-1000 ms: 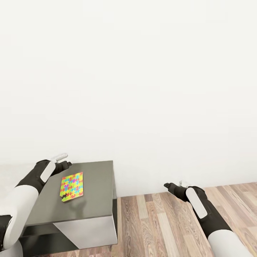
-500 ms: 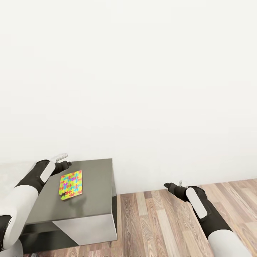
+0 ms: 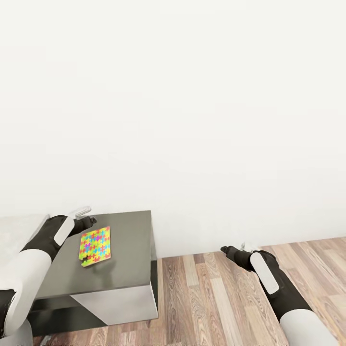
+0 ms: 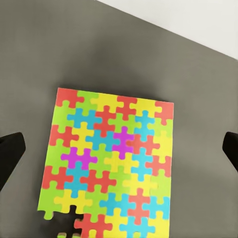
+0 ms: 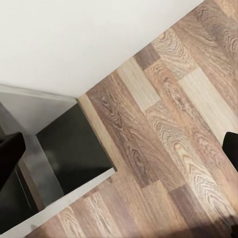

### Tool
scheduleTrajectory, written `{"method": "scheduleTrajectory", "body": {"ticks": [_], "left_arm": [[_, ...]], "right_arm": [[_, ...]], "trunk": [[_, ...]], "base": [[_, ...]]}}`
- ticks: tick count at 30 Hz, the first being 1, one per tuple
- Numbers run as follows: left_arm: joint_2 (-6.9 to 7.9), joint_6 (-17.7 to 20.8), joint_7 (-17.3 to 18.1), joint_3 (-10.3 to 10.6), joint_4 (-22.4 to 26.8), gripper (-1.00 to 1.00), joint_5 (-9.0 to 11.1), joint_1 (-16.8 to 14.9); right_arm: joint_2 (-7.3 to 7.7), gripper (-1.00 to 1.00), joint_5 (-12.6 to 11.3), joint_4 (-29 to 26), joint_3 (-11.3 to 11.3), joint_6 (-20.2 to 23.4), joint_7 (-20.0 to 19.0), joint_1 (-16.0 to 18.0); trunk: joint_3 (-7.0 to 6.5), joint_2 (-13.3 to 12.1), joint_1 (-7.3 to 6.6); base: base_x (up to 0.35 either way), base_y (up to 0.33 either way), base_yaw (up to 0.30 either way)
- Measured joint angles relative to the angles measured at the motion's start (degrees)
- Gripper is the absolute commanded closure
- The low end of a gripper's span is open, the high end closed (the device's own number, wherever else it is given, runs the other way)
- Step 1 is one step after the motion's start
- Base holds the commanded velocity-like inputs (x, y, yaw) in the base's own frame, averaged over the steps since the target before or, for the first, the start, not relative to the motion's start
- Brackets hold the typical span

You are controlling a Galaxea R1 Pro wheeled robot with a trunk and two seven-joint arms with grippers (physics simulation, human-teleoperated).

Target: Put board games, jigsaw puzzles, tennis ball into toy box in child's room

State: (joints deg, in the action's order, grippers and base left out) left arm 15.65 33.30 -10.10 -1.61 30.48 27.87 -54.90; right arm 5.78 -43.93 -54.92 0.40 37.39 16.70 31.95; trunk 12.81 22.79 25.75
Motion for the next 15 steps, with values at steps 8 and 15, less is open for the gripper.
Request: {"method": "scheduleTrajectory", "body": {"ticks": [8,15], "left_arm": [[-0.03,0.0,0.1,0.0,0.0,-1.0,0.0,0.0],[-0.04,0.0,0.1,0.0,0.0,-1.0,0.0,0.0]], "right_arm": [[0.0,-1.0,0.0,0.0,0.0,0.0,0.0,0.0],[0.0,-1.0,0.1,0.0,0.0,0.0,0.0,0.0]], "trunk": [[0.75,0.0,0.0],[1.41,0.0,0.0]], "base": [[0.0,0.0,0.0],[0.0,0.0,0.0]]}}
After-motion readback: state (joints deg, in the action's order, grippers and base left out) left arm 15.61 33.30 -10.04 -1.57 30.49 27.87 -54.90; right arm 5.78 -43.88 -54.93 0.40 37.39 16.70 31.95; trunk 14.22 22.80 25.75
